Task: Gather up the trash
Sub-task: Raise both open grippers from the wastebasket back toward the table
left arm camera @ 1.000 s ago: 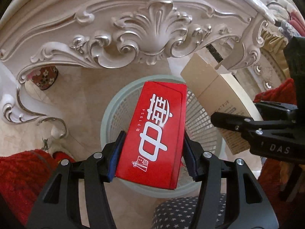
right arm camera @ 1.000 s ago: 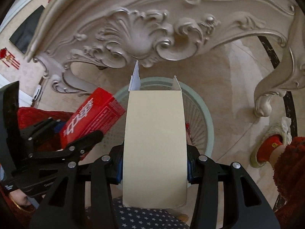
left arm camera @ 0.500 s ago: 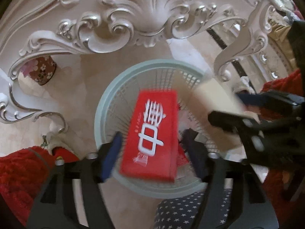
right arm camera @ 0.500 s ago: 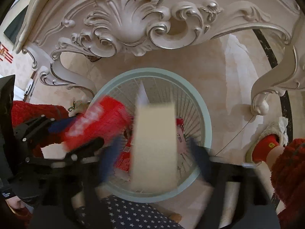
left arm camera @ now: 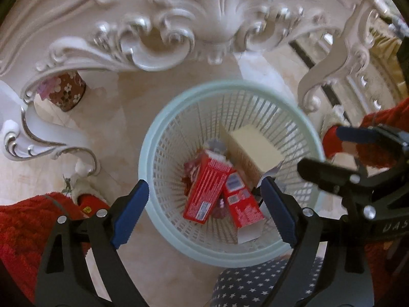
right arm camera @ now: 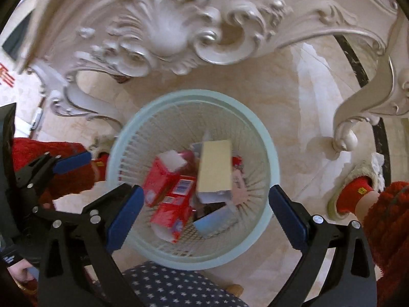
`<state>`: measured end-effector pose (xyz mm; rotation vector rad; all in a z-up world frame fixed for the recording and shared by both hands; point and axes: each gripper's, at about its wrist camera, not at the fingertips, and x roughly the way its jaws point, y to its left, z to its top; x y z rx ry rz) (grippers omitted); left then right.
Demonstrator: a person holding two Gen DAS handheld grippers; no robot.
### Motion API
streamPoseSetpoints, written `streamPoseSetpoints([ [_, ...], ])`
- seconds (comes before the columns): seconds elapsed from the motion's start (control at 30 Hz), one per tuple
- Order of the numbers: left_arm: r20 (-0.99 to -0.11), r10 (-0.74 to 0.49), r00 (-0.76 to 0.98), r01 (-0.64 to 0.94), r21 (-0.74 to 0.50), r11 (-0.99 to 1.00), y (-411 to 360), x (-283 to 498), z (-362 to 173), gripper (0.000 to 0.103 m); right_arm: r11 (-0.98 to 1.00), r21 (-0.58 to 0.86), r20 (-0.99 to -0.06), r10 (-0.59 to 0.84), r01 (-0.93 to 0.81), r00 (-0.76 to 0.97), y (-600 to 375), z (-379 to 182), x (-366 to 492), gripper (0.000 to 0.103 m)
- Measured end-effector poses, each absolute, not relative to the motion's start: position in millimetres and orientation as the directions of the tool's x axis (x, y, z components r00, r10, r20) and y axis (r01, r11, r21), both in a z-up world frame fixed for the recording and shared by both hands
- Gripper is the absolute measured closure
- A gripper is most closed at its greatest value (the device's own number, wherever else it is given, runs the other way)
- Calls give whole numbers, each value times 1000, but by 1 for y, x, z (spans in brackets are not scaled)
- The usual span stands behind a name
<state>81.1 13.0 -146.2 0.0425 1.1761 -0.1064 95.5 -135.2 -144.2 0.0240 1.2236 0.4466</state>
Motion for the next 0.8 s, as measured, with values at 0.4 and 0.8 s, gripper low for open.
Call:
streamPoseSetpoints([
  [0.4, -727, -105, 679, 109, -42, 993, 42, 83, 28, 16, 809, 231, -601, 556, -541, 574, -166, 38, 81, 9],
  [0.8, -690, 62, 722, -24, 64, 998, 76, 339, 89, 16, 836, 57, -591, 469, -546, 657, -158, 91, 274, 9],
])
